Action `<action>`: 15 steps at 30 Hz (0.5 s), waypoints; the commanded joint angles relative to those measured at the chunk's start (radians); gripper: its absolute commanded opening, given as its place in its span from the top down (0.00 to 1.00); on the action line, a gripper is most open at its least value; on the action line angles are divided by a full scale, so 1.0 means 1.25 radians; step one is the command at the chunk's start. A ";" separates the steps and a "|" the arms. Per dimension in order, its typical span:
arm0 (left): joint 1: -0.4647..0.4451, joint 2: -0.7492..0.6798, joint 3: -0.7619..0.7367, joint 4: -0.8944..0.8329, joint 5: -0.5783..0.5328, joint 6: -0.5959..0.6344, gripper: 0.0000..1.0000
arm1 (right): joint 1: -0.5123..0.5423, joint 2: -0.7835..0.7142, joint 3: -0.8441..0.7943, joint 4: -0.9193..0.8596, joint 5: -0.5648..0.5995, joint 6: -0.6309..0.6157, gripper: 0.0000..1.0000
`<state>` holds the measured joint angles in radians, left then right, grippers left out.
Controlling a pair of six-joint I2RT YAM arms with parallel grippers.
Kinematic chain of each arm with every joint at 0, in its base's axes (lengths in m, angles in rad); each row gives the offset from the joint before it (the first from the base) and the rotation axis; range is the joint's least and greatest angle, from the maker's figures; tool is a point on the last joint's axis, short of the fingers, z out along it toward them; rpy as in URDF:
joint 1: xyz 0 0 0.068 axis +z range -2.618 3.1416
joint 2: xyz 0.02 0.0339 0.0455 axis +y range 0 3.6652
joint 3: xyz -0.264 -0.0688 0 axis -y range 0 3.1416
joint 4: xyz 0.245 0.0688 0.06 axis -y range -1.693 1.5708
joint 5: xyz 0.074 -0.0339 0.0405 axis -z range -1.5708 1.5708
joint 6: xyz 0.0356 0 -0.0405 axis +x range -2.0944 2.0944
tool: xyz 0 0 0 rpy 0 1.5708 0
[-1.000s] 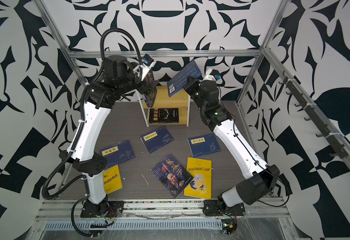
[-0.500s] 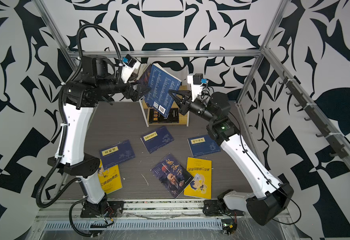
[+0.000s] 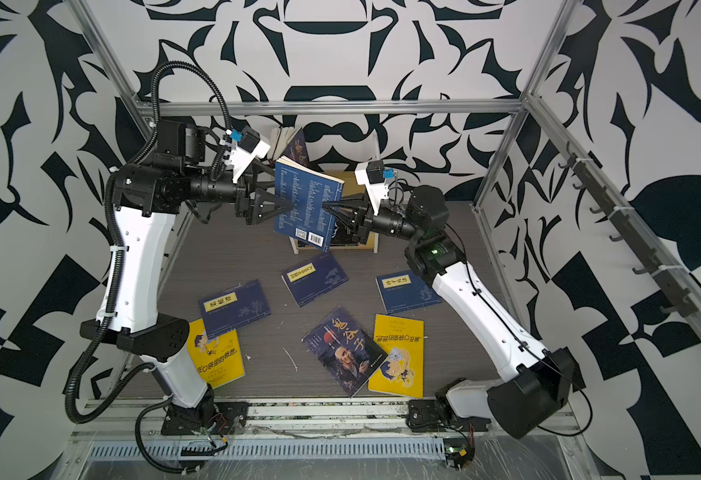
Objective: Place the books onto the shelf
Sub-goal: 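Carry the blue book over the shelf with the right gripper while left steadies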
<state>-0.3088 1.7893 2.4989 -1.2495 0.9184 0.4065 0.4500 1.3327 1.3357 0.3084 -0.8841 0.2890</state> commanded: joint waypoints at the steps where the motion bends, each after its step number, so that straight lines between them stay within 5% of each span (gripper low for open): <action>1: -0.001 -0.014 -0.028 -0.034 0.097 0.010 0.07 | 0.008 -0.006 0.027 0.082 -0.025 0.007 1.00; 5: -0.003 -0.010 -0.047 -0.013 0.112 -0.014 0.24 | 0.013 0.007 0.036 0.079 -0.030 0.008 1.00; 13: -0.003 -0.010 -0.049 -0.011 0.126 -0.012 0.99 | 0.013 0.019 0.043 0.066 -0.038 0.004 1.00; 15: -0.004 -0.011 -0.050 -0.009 0.126 -0.013 1.00 | 0.014 0.026 0.044 0.064 -0.040 0.006 1.00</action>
<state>-0.3035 1.7882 2.4409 -1.2320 1.0336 0.3943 0.4503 1.3647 1.3415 0.3195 -0.9169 0.2932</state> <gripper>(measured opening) 0.091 0.064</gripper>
